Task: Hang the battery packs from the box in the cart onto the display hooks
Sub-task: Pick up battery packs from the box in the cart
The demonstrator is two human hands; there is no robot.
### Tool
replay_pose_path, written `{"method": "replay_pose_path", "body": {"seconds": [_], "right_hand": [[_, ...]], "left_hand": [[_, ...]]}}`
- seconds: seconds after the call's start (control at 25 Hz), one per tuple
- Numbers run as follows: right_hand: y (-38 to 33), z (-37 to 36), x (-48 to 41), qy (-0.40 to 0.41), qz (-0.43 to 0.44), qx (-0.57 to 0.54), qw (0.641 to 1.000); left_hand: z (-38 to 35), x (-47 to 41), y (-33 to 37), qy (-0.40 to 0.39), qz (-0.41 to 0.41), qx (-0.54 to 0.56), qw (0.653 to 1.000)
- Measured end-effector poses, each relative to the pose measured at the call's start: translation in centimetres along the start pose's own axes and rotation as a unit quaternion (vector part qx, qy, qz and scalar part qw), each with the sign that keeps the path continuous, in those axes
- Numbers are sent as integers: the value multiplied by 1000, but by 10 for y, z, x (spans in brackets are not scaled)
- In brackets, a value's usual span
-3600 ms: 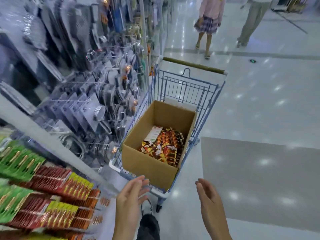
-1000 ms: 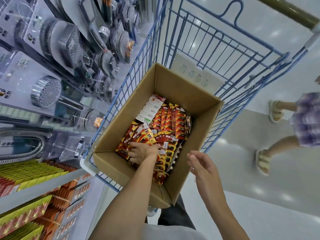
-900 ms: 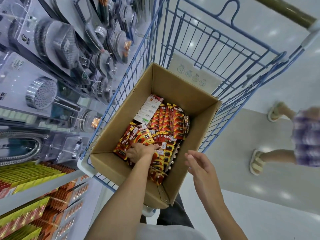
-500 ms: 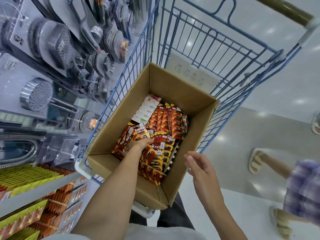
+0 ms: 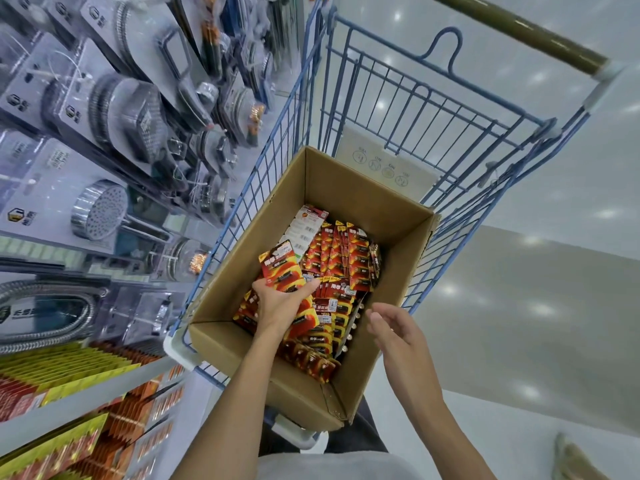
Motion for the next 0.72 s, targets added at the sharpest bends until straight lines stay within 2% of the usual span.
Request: {"method": "replay_pose_path", "body": {"seconds": [0.12, 0.28, 0.44, 0.6, 0.72], "right_hand": [[0, -7, -1, -3, -4, 9, 1000], [3, -14, -9, -5, -22, 18, 1000], [13, -30, -31, -9, -59, 45, 997], [44, -85, -74, -100, -126, 140, 977], [63, -112, -100, -96, -161, 220, 957]], "left_hand": [[-3, 11, 15, -78, -9, 46, 996], [12, 33, 36, -119, -56, 71, 989], [47, 47, 44, -125, -85, 105, 983], [82, 61, 42, -117, -89, 131, 980], [100, 74, 43, -119, -95, 137, 979]]}}
Point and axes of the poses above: each hand's wrist, its own x-axis away from the middle knuckle, its own z-axis out of the back of the hand, y = z × x, the point moved 7 cm from there along -x, towards the middle knuckle, and after that the axes turned 11 degrees about x, right-handed, at the moved point
